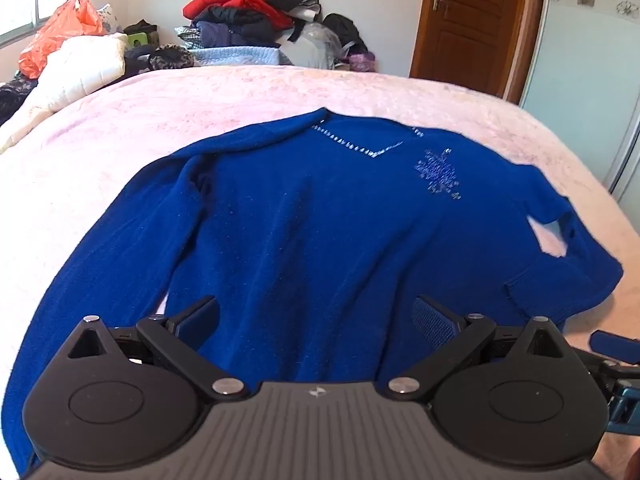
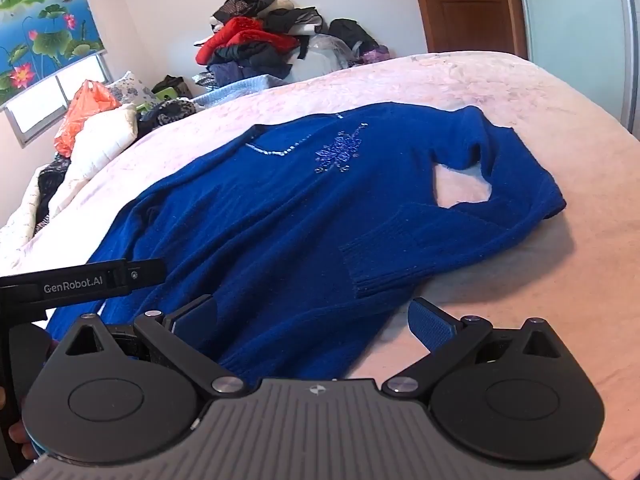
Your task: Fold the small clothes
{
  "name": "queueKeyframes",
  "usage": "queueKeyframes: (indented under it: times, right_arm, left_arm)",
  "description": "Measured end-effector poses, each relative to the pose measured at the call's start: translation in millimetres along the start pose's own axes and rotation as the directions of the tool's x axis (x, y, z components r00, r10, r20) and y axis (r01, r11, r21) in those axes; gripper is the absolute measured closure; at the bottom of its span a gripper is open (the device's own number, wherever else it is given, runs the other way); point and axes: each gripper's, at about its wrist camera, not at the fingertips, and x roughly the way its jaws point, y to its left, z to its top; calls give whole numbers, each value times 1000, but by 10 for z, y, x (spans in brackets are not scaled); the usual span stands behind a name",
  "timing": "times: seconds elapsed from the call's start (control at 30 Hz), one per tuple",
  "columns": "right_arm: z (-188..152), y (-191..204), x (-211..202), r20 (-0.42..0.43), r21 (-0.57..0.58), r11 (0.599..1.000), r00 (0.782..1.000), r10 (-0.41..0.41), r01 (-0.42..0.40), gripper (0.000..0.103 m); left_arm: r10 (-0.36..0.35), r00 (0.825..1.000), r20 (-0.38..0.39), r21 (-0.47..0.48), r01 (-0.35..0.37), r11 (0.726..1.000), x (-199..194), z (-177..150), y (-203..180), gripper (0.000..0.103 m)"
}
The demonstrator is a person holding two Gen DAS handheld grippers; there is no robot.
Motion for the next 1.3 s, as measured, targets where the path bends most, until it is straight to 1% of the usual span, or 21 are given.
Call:
queueKeyframes:
  times: [0.1,0.23,0.43,0.83,1.03,1.1,1.17,1.3]
  right_arm:
    - [12,-7,-9,-3,9,1000,1000,-12,12,0]
    - [14,-22,-69,15,10,1000,1000,-8,8,0]
    - [17,-8,-26,-5,10,1000,1000,-3,3,0]
    - [5,-22,-10,-8,6,1000,1000,-4,4,0]
    - [-12,-20,-7,9,-19,1000,1000,-7,7,0]
    - [-18,-7,-31,37,-63,998,999,-28,30,0]
    - [-18,3,-76,86,-123,988,993,-78,88,0]
    - [20,-40,-131,170,-205,954,968,-185,218,0]
  left_arm:
    - [52,999,-10,9,-52,999,15,18,-11,0]
    - [74,997,-1,12,-74,997,-4,17,4,0]
    - [115,993,-4,33,-115,993,21,8,-10,0]
    - [132,991,-25,48,-130,990,76,-11,-24,0]
    - [130,991,-32,55,-128,990,96,-21,-26,0]
    - [114,993,-37,63,-111,992,98,-29,-28,0]
    - [86,995,-46,73,-82,994,113,-40,-38,0]
    - [47,996,-73,132,-37,991,153,-82,-137,0]
